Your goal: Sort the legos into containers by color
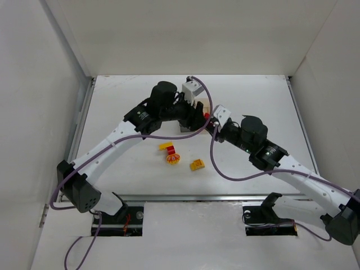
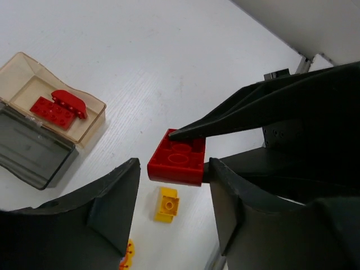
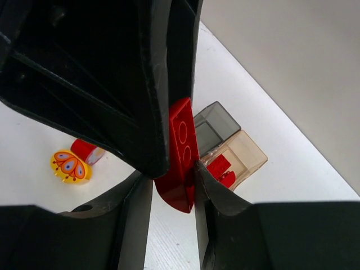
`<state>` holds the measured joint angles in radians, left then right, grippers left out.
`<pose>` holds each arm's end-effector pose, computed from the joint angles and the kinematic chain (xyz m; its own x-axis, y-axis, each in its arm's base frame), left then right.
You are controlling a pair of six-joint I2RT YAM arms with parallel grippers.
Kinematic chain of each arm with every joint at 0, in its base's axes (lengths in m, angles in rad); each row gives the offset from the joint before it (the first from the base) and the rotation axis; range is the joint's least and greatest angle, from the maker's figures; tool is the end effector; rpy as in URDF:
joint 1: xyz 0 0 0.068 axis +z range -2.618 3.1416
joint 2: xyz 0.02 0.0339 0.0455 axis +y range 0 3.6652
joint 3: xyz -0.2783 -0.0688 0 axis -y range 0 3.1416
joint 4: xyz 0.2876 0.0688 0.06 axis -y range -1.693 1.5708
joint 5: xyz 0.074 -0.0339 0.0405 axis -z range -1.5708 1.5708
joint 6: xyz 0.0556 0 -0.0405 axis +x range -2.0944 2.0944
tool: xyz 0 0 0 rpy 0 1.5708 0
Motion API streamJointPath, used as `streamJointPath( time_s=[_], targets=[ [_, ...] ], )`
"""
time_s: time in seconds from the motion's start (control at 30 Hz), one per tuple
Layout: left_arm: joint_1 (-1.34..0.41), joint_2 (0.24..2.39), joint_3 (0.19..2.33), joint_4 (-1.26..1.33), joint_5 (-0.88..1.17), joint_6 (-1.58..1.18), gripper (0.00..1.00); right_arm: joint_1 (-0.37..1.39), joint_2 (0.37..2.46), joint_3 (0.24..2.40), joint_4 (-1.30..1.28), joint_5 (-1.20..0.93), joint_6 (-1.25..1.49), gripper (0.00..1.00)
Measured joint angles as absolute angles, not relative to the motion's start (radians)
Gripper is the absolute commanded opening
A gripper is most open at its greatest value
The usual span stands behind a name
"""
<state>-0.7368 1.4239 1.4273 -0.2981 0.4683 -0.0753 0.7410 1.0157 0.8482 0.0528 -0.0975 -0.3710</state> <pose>0.2682 -0.2772 0.4139 -0.2837 0.1667 -0.9443 0.9007 0.3843 -0.2027 0.2143 0.2034 0.3464 0.1907 -0.3146 -0.9299 -0.7232 0.5955 -0.3498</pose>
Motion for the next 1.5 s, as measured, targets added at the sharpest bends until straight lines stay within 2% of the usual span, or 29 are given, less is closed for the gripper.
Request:
streamJointPath(
  time_s=[0.03,0.27,0.47,0.6,0.7,0.73,0.77,0.8,0.97,1.13,1.17,1.27,1.33,1.5],
  targets=[
    [-0.737,1.424,1.427,-0.299,0.452,-0.065,1.00,0.741,1.021,0.850,0.048,-0.099,-0.369,0.00],
    [-0.732,1.423,1.421,-0.279,0.264,-0.099,1.00,0.716,1.143,0.891,0.061,-0.077,-0.278,0.00],
    [-0.738,1.402,1.356,-0.258,-0.088,-0.168,1.00,0.539,1.404,1.001,0.071,-0.099,-0.038,0.00],
    [-0.738,1.376,1.301,-0.249,-0.238,-0.166,1.00,0.458,1.609,1.131,0.073,-0.102,0.109,0.03],
    [-0.738,1.354,1.267,-0.240,-0.298,-0.152,1.00,0.442,1.736,1.230,0.069,-0.114,0.177,0.14],
    [-0.738,1.345,1.256,-0.233,-0.310,-0.144,1.00,0.440,1.765,1.255,0.067,-0.115,0.200,0.22],
    [-0.738,1.337,1.246,-0.229,-0.320,-0.138,1.00,0.439,1.792,1.279,0.068,-0.115,0.208,0.22],
    [-0.739,1.327,1.232,-0.221,-0.330,-0.126,1.00,0.435,1.814,1.297,0.064,-0.117,0.224,0.27],
    [-0.738,1.302,1.189,-0.207,-0.357,-0.088,1.00,0.408,1.882,1.351,0.033,-0.121,0.287,0.38],
    [-0.738,1.302,1.184,-0.199,-0.351,-0.066,1.00,0.389,1.893,1.361,0.007,-0.125,0.314,0.65],
    [-0.738,1.302,1.184,-0.196,-0.347,-0.063,1.00,0.387,1.893,1.362,0.006,-0.129,0.318,0.67],
    [-0.738,1.302,1.184,-0.187,-0.331,-0.048,1.00,0.387,1.892,1.362,0.003,-0.139,0.319,0.80],
    [-0.738,1.302,1.184,-0.184,-0.288,-0.019,1.00,0.387,1.885,1.362,-0.005,-0.142,0.318,1.00],
    [-0.743,1.301,1.175,-0.207,-0.025,0.173,0.96,0.387,1.759,1.314,-0.041,-0.106,0.293,1.00]
  ],
)
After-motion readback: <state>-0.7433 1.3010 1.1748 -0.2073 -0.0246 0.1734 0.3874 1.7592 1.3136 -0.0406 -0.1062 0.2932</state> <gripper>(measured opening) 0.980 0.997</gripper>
